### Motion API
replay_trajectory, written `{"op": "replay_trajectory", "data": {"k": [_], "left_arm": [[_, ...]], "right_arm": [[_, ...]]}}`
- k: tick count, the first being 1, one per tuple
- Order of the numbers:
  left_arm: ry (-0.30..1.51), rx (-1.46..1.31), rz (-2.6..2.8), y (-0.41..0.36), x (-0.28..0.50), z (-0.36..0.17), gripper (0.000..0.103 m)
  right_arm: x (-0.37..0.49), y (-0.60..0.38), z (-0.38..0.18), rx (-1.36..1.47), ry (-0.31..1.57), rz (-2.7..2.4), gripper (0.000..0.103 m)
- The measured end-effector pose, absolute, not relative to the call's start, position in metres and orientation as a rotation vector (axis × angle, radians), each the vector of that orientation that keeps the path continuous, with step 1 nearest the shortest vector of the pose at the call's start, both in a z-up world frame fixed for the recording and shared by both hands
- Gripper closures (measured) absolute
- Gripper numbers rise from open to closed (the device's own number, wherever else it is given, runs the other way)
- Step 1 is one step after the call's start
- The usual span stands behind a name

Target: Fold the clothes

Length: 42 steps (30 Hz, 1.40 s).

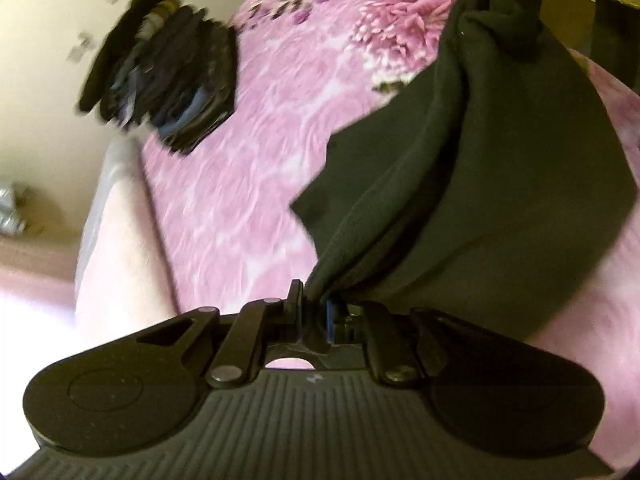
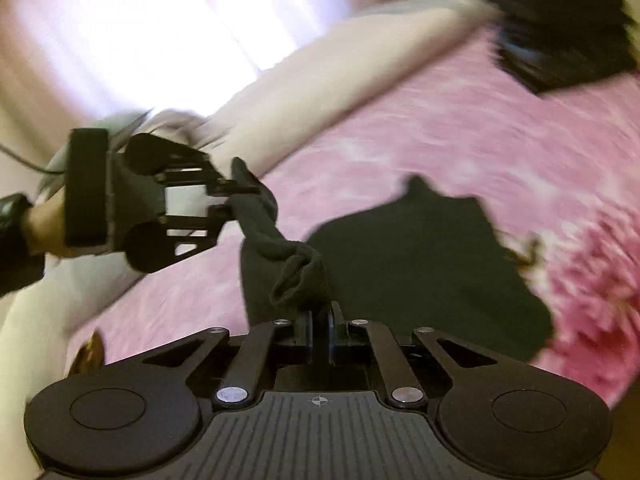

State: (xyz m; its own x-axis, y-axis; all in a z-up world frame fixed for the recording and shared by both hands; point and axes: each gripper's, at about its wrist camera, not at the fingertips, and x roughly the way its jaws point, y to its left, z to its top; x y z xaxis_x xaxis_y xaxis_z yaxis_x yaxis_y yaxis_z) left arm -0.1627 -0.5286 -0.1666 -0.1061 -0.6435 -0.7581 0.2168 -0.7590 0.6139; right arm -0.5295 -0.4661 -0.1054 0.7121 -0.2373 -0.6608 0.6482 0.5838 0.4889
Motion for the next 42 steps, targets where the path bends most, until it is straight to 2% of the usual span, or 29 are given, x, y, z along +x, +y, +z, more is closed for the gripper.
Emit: {"op": "replay_trajectory", "data": {"k": [10, 12, 13, 17, 23, 28, 33, 39, 42], "left_arm": [[-0.449, 1.773, -2.041, -0.633, -0.250, -0.250, 0.093], [-0.433, 1.827, -2.021, -0.645, -0.257, -0.270, 0.081], [-0.430, 1.828, -2.014, -0.648, -0.260, -0.277, 0.080], [-0.302, 1.723, -2.024, -0.656, -0.253, -0.267, 0.067], [0.090, 1.523, -1.951, -0.663, -0.210, -0.228, 0.068], [0.375, 1.398, -1.911, -0.657, -0.193, -0.231, 0.068], [0.426, 1.467, -1.911, -0.656, -0.213, -0.274, 0.071], [0.435, 1.462, -1.901, -0.663, -0.219, -0.278, 0.068], [0.435, 1.469, -1.893, -0.661, -0.217, -0.274, 0.068]], "right_arm": [[-0.606, -0.555, -0.163, 1.021, 0.554, -0.726, 0.098], [-0.617, -0.564, -0.178, 1.083, 0.570, -0.750, 0.098], [-0.623, -0.565, -0.183, 1.113, 0.569, -0.768, 0.098], [-0.640, -0.572, -0.197, 1.184, 0.602, -0.840, 0.097], [-0.638, -0.568, -0.182, 1.090, 0.687, -0.860, 0.097], [-0.621, -0.571, -0.180, 1.066, 0.660, -0.849, 0.097], [-0.610, -0.576, -0.196, 1.144, 0.647, -0.824, 0.097], [-0.592, -0.578, -0.230, 1.130, 0.767, -0.745, 0.098], [-0.583, -0.573, -0.227, 1.027, 0.816, -0.731, 0.097]]}}
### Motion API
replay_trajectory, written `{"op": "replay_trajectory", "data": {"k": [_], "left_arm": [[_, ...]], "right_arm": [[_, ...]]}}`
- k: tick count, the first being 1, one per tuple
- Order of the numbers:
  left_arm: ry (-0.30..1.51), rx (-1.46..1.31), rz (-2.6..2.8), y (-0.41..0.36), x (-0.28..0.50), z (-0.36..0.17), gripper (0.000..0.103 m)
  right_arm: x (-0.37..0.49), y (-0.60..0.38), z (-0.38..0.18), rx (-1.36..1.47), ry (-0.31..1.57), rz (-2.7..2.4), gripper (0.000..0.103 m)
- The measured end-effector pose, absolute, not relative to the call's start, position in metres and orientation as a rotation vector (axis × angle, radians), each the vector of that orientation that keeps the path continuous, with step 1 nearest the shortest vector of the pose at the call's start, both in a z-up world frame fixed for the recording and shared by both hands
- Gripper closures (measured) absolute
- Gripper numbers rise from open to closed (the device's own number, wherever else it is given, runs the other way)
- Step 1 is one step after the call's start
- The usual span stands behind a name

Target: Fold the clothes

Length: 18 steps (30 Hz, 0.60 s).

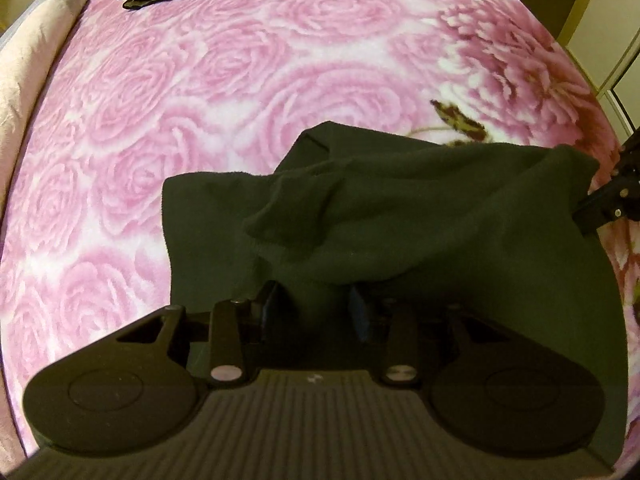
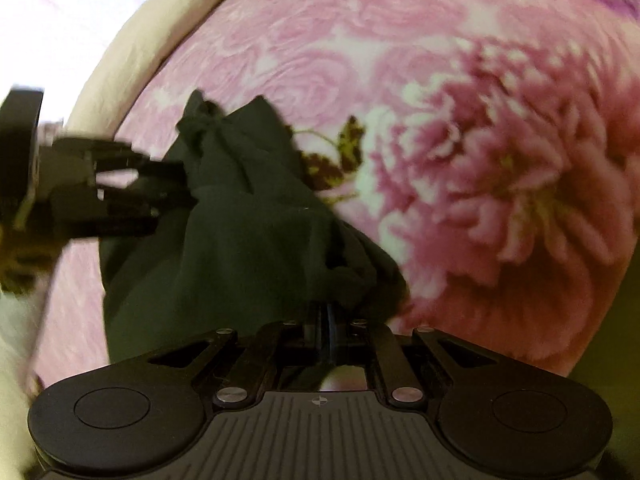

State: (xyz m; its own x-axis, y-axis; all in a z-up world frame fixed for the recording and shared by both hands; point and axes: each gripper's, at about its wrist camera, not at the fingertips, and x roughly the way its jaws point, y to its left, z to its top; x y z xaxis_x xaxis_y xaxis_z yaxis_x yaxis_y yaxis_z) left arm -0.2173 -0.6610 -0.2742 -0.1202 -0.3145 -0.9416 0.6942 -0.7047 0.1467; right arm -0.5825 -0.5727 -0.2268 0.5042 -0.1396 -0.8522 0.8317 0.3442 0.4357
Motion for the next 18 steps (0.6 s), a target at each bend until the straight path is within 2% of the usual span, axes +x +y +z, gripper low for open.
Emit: {"op": "replay_trajectory", "data": {"k": [6, 14, 18], "left_arm": [[0.393, 1.431, -1.903, -0.644, -0.215, -0.254, 0.071], [0.455, 1.420, -1.887, -0.597, -0.202, -0.243, 0.074], [0.517, 1.400, -1.876, -0.573, -0.198, -0.240, 0.076]], "right_arm": [[-0.558, -0.550, -0.220, 0.720, 0.948, -0.659, 0.097], [-0.551, -0.541, -0.224, 0.625, 0.977, -0.640, 0.097], [-0.556, -0.546, -0.221, 0.671, 0.964, -0.634, 0.097]]}}
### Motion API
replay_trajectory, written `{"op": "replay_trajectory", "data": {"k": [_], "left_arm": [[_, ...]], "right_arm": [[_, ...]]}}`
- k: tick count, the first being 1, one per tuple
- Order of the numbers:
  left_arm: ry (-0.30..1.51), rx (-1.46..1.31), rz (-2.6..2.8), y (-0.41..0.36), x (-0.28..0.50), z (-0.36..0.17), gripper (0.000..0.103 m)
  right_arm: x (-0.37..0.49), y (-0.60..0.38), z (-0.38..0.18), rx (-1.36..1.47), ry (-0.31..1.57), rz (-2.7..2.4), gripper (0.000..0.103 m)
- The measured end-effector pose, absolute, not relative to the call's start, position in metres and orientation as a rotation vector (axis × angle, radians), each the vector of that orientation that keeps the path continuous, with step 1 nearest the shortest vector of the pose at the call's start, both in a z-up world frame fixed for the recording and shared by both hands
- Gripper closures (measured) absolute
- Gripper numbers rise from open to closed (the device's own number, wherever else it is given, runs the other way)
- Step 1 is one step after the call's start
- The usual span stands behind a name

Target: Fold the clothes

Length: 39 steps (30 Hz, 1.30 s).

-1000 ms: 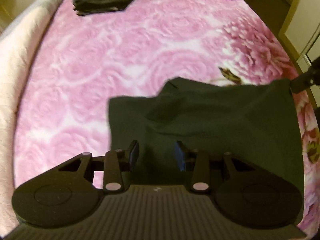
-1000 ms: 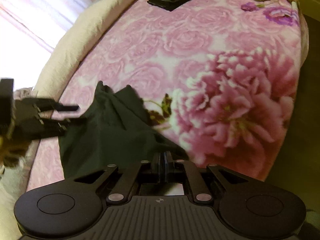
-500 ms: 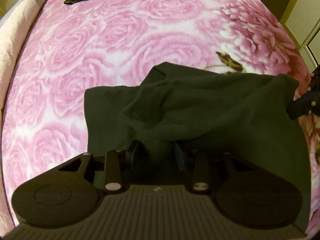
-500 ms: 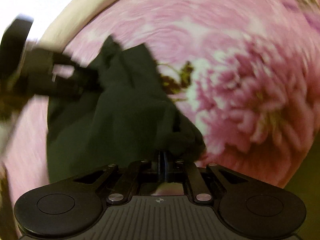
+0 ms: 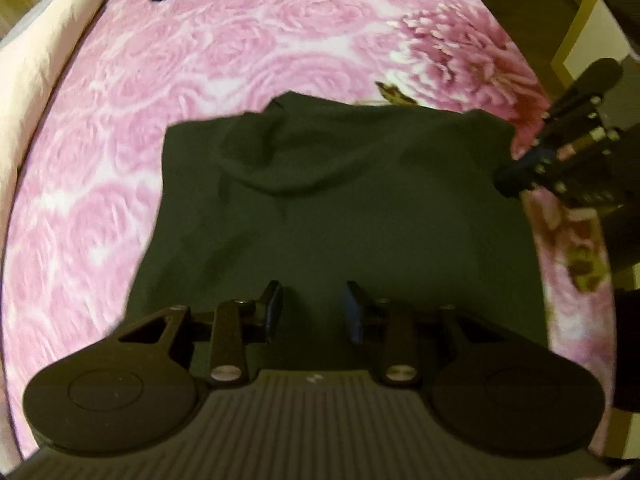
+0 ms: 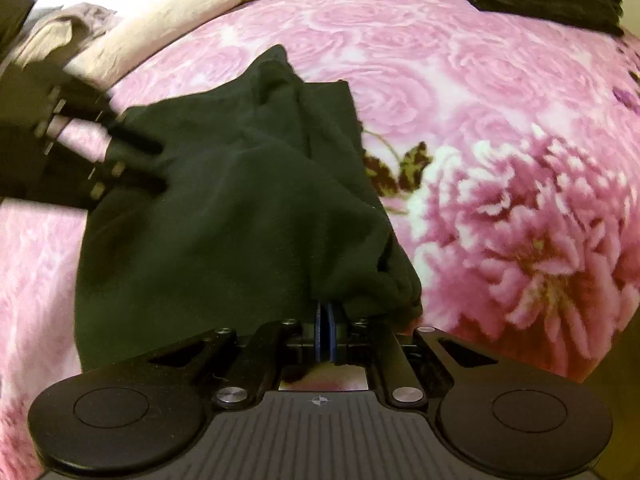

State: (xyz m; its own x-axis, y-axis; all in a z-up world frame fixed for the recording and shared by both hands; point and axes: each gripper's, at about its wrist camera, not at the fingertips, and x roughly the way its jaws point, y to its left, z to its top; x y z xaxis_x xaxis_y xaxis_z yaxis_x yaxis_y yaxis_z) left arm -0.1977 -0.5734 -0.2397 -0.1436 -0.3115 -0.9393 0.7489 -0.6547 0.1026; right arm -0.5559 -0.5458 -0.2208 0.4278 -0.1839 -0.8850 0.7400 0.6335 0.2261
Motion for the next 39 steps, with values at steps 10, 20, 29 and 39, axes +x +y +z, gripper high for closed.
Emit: {"op": "replay_trajectory", "data": {"k": [10, 20, 29, 39], "left_arm": [[0.577, 1.426, -1.850, -0.560, -0.203, -0.250, 0.081], [0.591, 1.413, -1.825, -0.563, -0.202, -0.255, 0.081], [0.627, 1.394, -1.790, -0.557, -0.198, -0.247, 0.081], [0.624, 1.388, -1.805, -0.554, -0.204, -0.257, 0.081]], "right_arm": [[-0.534, -0.548, -0.235, 0.663, 1.001, -0.569, 0.097], [-0.551, -0.581, -0.241, 0.819, 0.946, -0.390, 0.097], [-0.558, -0.559, -0.187, 0.588, 0.974, -0.462, 0.096], [-0.536, -0.559, -0.225, 0.267, 1.138, -0.356, 0.097]]}}
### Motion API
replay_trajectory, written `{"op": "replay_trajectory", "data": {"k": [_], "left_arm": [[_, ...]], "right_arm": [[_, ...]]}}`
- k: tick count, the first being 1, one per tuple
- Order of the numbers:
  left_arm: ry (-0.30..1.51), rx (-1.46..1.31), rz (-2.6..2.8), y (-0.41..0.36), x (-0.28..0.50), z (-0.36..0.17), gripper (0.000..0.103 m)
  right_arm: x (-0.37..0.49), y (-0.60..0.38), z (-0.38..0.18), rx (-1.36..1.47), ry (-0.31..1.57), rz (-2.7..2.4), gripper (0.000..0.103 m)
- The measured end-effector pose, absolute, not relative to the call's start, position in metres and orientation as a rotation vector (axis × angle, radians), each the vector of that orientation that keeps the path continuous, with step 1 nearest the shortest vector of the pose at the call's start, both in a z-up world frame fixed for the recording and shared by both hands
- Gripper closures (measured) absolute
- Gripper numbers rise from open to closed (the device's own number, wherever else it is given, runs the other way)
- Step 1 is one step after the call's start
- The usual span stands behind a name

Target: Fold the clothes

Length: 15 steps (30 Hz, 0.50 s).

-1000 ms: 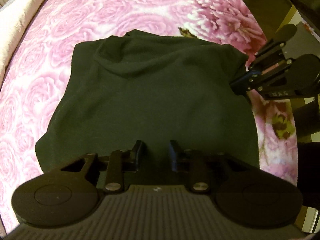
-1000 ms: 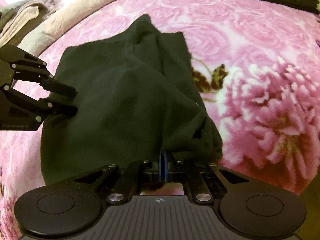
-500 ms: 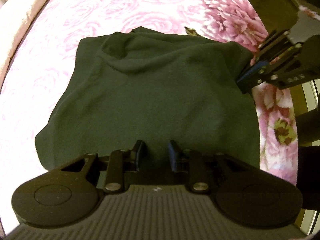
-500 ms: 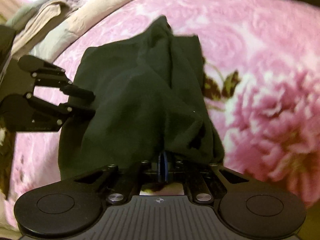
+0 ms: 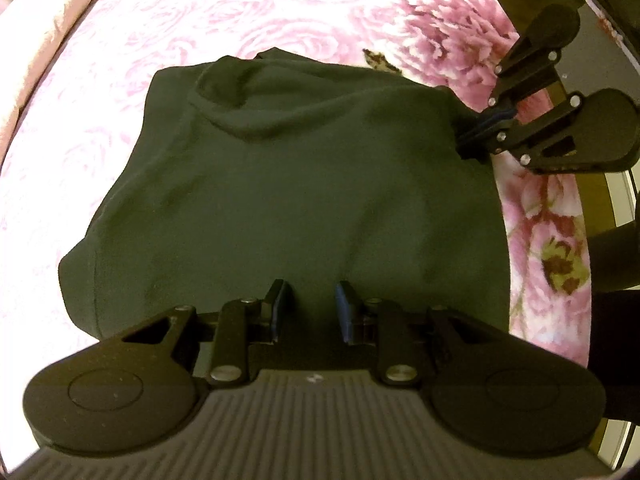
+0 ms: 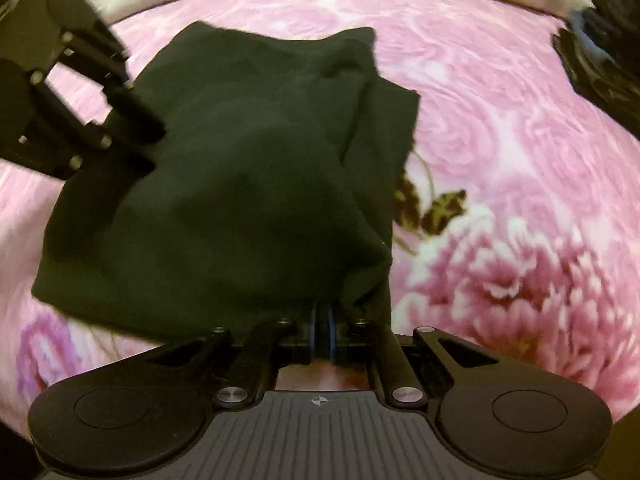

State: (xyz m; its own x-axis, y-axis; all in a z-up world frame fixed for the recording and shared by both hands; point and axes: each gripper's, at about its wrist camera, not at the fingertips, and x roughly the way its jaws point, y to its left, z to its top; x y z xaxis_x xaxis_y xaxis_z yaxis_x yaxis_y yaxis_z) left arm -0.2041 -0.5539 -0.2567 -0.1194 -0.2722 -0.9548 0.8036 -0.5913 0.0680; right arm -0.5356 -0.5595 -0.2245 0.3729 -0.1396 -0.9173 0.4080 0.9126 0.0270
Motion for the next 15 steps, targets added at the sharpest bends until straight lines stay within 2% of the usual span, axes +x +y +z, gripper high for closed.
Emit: {"op": "replay_trajectory", "data": {"k": [10, 15], "left_arm": [[0.643, 1.379, -1.775, -0.556, -0.206, -0.260, 0.081], [0.658, 1.373, -1.748, -0.557, -0.207, -0.257, 0.082]], "right_arm": [[-0.567, -0.569, -0.224, 0.378, 1.115, -0.385, 0.097], [-0.567, -0.581, -0.206, 0.475, 1.086, -0.421, 0.096]]}}
